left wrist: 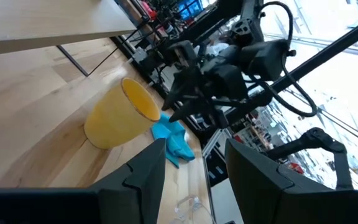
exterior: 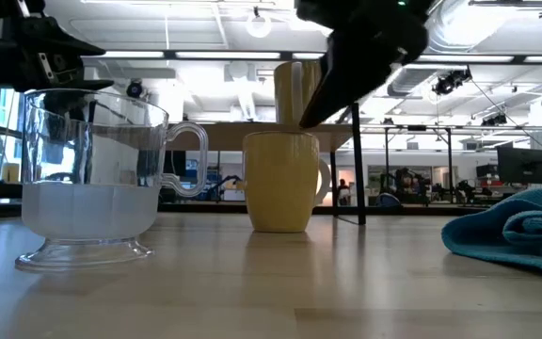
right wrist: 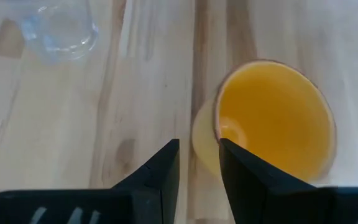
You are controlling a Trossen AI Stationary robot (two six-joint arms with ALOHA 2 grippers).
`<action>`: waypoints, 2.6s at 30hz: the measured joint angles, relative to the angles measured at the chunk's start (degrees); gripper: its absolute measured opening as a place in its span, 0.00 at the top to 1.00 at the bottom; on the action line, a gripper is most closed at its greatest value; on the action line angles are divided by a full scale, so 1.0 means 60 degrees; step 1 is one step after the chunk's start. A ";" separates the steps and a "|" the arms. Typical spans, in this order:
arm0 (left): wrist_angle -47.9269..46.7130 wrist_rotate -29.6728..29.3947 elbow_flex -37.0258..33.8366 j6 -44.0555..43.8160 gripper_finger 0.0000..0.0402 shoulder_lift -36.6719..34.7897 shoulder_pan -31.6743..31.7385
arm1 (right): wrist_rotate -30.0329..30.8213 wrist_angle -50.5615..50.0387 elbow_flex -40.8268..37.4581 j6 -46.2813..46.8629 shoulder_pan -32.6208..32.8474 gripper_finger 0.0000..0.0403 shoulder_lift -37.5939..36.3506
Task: Stack small to large cups/mugs on shelf
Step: Put the yellow mug on the shelf
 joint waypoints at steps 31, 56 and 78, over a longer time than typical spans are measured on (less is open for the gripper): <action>-0.0029 0.0291 0.0000 0.0179 0.62 0.0000 0.0000 | -0.0886 -0.2169 0.1927 -0.0626 -0.0587 0.74 0.0710; -0.0031 0.0291 -0.0001 0.0175 0.62 -0.0001 -0.0002 | -0.1390 -0.2486 0.1918 -0.0624 -0.0786 0.74 0.1119; -0.0033 0.0255 -0.0002 0.0175 0.62 -0.0002 -0.0004 | -0.1529 -0.2695 0.2701 -0.0309 -0.0836 0.99 0.1291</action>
